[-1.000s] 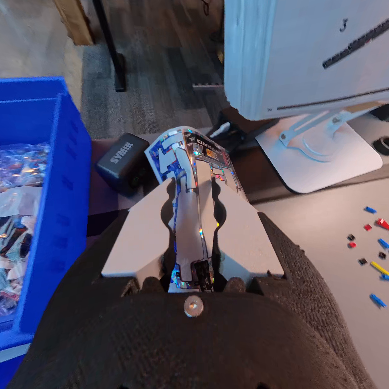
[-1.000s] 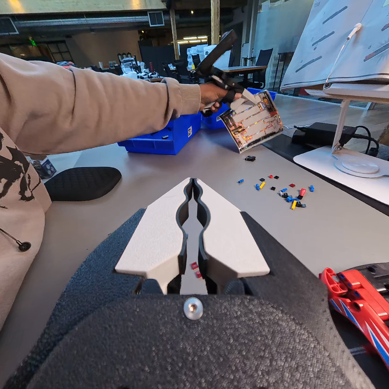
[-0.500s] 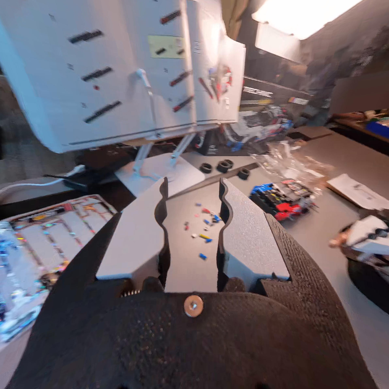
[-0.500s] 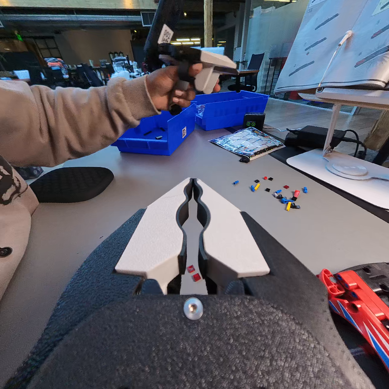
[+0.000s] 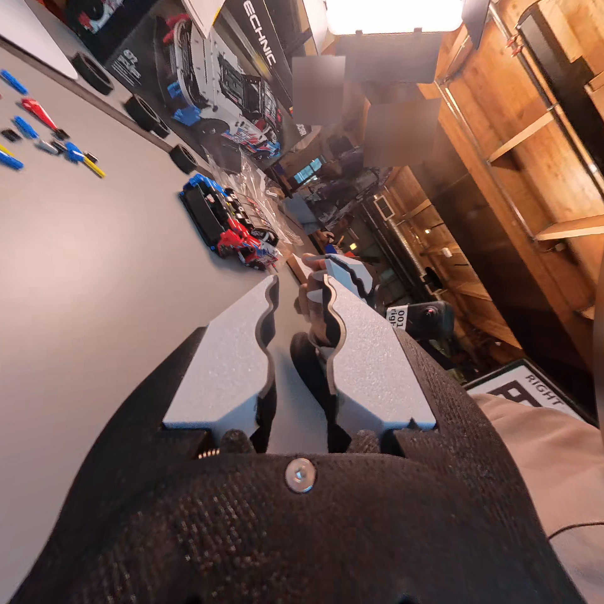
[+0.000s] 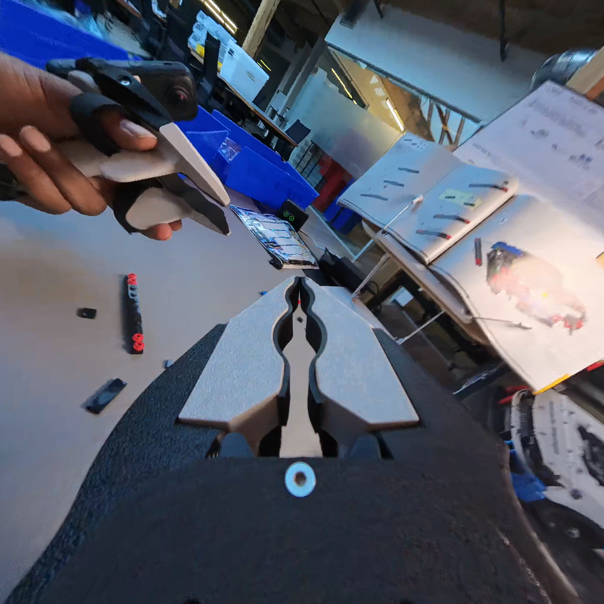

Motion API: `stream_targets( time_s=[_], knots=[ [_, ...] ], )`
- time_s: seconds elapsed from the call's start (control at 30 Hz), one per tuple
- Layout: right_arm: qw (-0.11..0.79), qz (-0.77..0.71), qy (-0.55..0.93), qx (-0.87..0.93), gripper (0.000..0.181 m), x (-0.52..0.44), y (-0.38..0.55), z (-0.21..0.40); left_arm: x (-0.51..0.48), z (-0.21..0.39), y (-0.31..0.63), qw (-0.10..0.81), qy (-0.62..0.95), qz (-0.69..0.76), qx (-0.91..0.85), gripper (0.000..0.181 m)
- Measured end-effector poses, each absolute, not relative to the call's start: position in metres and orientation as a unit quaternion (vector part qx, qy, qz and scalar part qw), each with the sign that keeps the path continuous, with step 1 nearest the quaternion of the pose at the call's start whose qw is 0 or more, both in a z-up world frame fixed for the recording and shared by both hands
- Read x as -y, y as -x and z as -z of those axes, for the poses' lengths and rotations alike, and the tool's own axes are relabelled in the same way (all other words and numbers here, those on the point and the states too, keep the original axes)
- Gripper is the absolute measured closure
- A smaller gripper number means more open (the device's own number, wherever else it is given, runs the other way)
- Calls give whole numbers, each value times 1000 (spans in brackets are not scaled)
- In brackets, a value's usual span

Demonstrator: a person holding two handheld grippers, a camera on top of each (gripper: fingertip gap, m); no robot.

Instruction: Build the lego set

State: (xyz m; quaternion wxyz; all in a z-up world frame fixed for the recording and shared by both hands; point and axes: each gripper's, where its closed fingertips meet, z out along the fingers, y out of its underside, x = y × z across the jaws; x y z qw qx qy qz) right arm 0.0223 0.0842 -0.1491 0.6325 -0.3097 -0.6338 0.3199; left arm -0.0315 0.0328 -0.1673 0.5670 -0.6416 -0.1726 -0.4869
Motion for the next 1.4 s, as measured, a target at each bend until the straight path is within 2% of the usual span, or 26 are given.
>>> stream_targets(
  time_s=[0.23,0.47,1.1,1.4],
  knots=[
    [701,-206,182,658,181,-47,-14,151,-33,171,11,552,627,523,167,163],
    [719,-142,96,673,181,-22,-10,162,-29,167,-4,515,597,591,170,169],
    [716,-94,73,688,181,-19,-5,177,-29,171,-9,502,609,589,173,181],
    [720,-87,68,685,181,-17,-5,177,-28,170,-8,500,608,593,169,181]
  ],
)
